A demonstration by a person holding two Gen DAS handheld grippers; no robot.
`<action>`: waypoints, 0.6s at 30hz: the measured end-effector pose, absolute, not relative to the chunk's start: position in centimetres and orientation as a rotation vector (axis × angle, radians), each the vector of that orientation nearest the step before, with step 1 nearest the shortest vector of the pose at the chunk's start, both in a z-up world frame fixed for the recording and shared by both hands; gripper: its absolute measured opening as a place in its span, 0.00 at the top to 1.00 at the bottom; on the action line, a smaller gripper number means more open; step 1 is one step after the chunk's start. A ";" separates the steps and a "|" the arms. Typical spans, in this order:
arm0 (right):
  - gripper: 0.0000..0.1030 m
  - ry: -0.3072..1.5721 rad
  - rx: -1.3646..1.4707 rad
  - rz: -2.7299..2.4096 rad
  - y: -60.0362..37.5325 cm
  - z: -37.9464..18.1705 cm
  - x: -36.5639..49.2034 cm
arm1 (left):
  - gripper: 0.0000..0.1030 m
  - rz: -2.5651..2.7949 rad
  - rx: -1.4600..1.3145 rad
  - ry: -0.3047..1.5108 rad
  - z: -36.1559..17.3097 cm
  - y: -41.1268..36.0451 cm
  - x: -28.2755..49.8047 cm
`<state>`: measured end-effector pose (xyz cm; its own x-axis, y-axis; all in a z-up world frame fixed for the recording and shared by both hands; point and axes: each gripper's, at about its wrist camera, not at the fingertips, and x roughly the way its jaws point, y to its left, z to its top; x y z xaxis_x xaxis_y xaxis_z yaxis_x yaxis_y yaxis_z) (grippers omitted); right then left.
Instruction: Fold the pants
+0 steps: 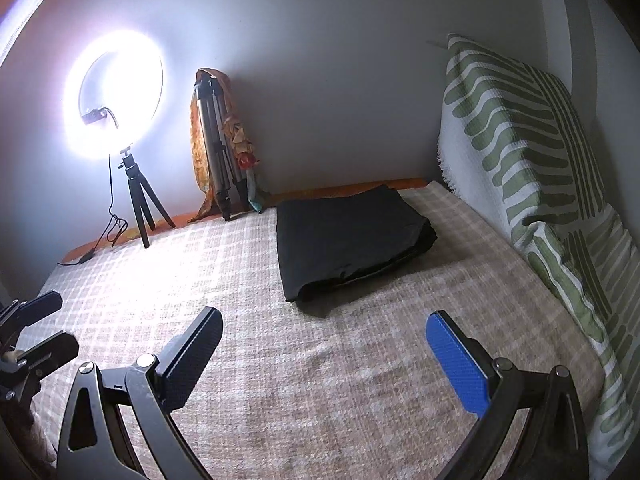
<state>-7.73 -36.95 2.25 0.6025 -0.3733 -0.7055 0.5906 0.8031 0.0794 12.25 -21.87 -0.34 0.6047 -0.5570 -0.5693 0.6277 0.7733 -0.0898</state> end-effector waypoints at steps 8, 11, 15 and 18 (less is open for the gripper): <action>0.00 0.730 0.320 -0.574 -37.2 2.0 -8.1 | 0.04 -0.689 0.134 0.596 -0.3 -21.7 11.3; 0.00 0.729 0.321 -0.571 -37.2 1.9 -8.0 | 0.04 -0.681 0.145 0.595 -0.2 -21.6 11.2; 0.00 0.723 0.313 -0.567 -37.0 1.9 -7.8 | 0.04 -0.685 0.130 0.611 -0.2 -21.3 11.2; 0.00 0.727 0.296 -0.565 -36.7 1.8 -7.6 | 0.04 -0.678 0.135 0.595 0.1 -21.1 11.0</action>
